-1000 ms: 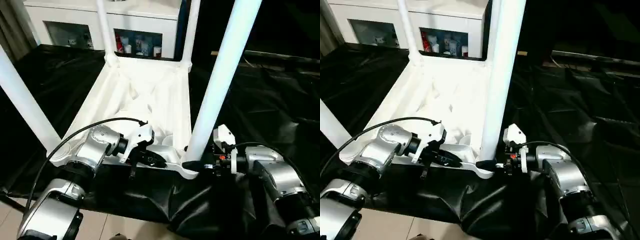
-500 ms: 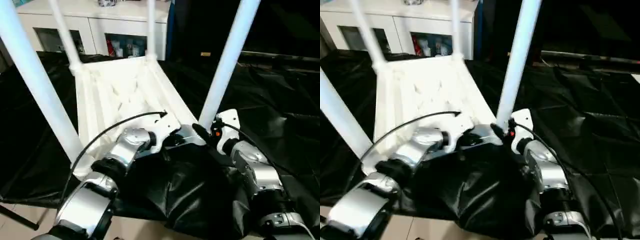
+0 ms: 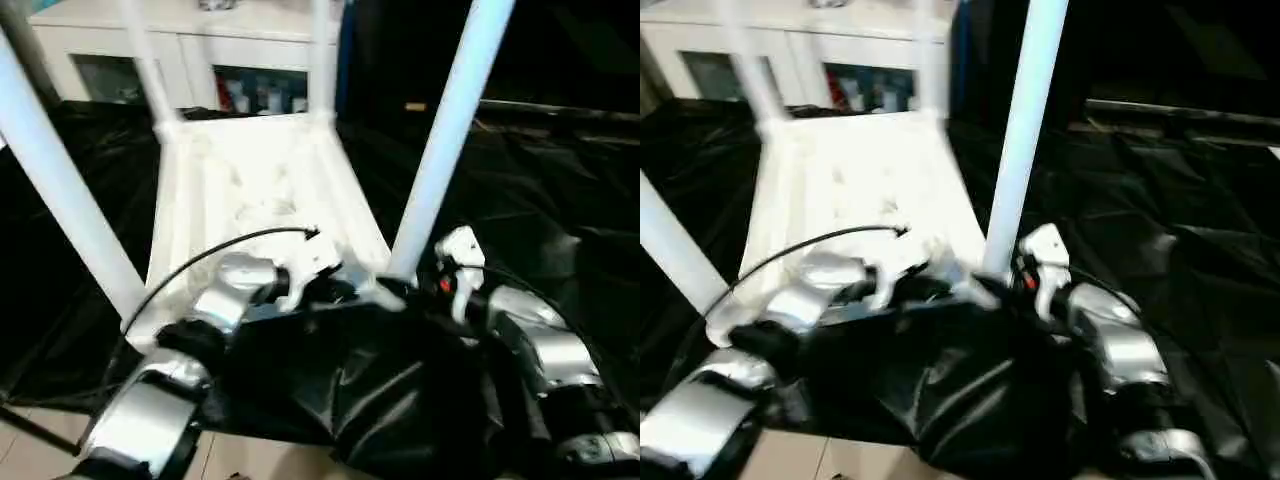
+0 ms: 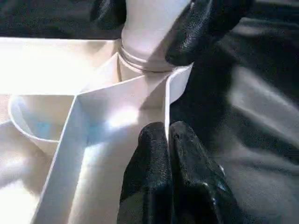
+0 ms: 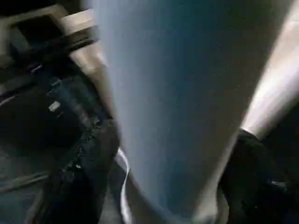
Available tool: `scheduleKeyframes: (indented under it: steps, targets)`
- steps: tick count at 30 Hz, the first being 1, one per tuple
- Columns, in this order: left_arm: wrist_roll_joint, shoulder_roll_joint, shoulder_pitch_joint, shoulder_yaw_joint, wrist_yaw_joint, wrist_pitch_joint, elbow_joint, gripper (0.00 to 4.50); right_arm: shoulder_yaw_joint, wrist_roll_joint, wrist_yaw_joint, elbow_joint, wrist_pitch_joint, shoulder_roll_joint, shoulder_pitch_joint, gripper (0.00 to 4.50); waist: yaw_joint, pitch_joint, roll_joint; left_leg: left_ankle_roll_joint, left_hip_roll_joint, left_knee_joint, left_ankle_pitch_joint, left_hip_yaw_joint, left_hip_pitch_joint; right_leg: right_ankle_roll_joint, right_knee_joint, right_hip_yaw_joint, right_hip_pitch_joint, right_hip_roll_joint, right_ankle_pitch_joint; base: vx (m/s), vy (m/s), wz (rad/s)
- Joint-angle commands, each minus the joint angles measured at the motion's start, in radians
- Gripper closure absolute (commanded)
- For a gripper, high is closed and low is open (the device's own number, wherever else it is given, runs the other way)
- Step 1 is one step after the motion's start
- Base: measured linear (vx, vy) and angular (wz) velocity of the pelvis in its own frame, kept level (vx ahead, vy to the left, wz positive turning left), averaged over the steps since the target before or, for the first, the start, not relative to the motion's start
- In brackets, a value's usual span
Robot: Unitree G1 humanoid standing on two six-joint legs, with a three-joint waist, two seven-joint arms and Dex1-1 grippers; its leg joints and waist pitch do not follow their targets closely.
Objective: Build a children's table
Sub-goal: Rotate leg to tighten
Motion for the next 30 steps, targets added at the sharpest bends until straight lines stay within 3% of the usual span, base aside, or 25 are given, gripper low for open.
scheduleKeyframes:
  steps: [1,5,10,11,19,23,26,28,30]
  targets:
    - [-0.090,-0.008,0.015,-0.013,-0.124,-0.006,-0.072,4.50,0.045,0.023,0.112,-0.037,0.019,-0.029,0.017,1.30,0.006,-0.055,-0.014,0.080,0.043,-0.063,-0.191,-0.013,0.016,-0.228,-0.066,0.040,0.044,-0.077,-0.181,0.000,0.000,0.00]
    - [-0.094,0.050,0.038,-0.023,-0.216,0.034,-0.117,4.50,0.068,0.026,0.200,-0.050,0.014,-0.075,0.017,1.30,0.013,-0.053,-0.013,0.071,0.042,-0.065,-0.195,-0.011,0.016,-0.232,-0.067,0.040,0.041,-0.078,-0.183,0.000,0.000,0.00]
    - [-0.110,0.077,0.054,-0.014,-0.255,0.071,-0.155,4.50,0.088,0.026,0.247,-0.050,0.019,-0.088,0.013,1.30,0.010,-0.050,-0.019,0.050,0.040,-0.067,-0.217,-0.013,0.015,-0.213,-0.071,0.040,0.042,-0.080,-0.247,0.000,0.000,0.00]
    - [-0.112,0.078,0.055,-0.013,-0.256,0.073,-0.159,4.50,0.090,0.029,0.251,-0.050,0.021,-0.087,0.013,1.55,0.010,-0.050,-0.019,0.049,0.040,-0.067,-0.215,-0.014,0.015,-0.212,-0.071,0.040,0.042,-0.080,-0.248,0.000,0.000,0.00]
    - [-0.128,0.077,0.075,-0.004,-0.250,0.099,-0.199,4.50,0.098,0.063,0.287,-0.065,0.053,-0.073,0.027,1.90,0.011,-0.052,-0.024,0.066,0.039,-0.063,-0.168,-0.012,0.013,-0.225,-0.063,0.039,0.044,-0.078,-0.186,0.000,0.000,0.00]
    - [-0.127,0.054,0.080,0.006,-0.200,0.089,-0.198,4.50,0.074,0.077,0.228,-0.077,0.069,-0.035,0.068,1.92,0.013,-0.051,-0.021,0.065,0.040,-0.064,-0.177,-0.012,0.013,-0.217,-0.065,0.040,0.041,-0.079,-0.206,0.000,0.000,0.00]
    - [-0.110,0.037,0.074,0.016,-0.139,0.066,-0.181,4.50,0.049,0.051,0.127,-0.045,0.042,-0.001,0.067,1.93,0.008,-0.049,-0.024,0.045,0.038,-0.066,-0.204,-0.015,0.014,-0.199,-0.072,0.039,0.039,-0.080,-0.269,0.000,0.000,0.00]
    - [-0.045,-0.008,0.039,0.032,0.058,0.016,-0.104,4.50,0.012,-0.027,-0.116,0.068,0.003,0.063,0.036,1.93,-0.008,-0.046,-0.021,0.020,0.033,-0.070,-0.236,-0.020,0.012,-0.177,-0.082,0.038,0.037,-0.082,-0.336,0.000,0.000,0.00]
    - [-0.022,-0.033,0.018,0.043,0.157,0.011,-0.065,4.50,-0.002,-0.057,-0.222,0.109,-0.013,0.089,0.022,1.94,-0.024,-0.045,-0.023,-0.002,0.028,-0.071,-0.264,-0.024,0.013,-0.160,-0.086,0.035,0.039,-0.080,-0.395,0.000,0.000,0.00]
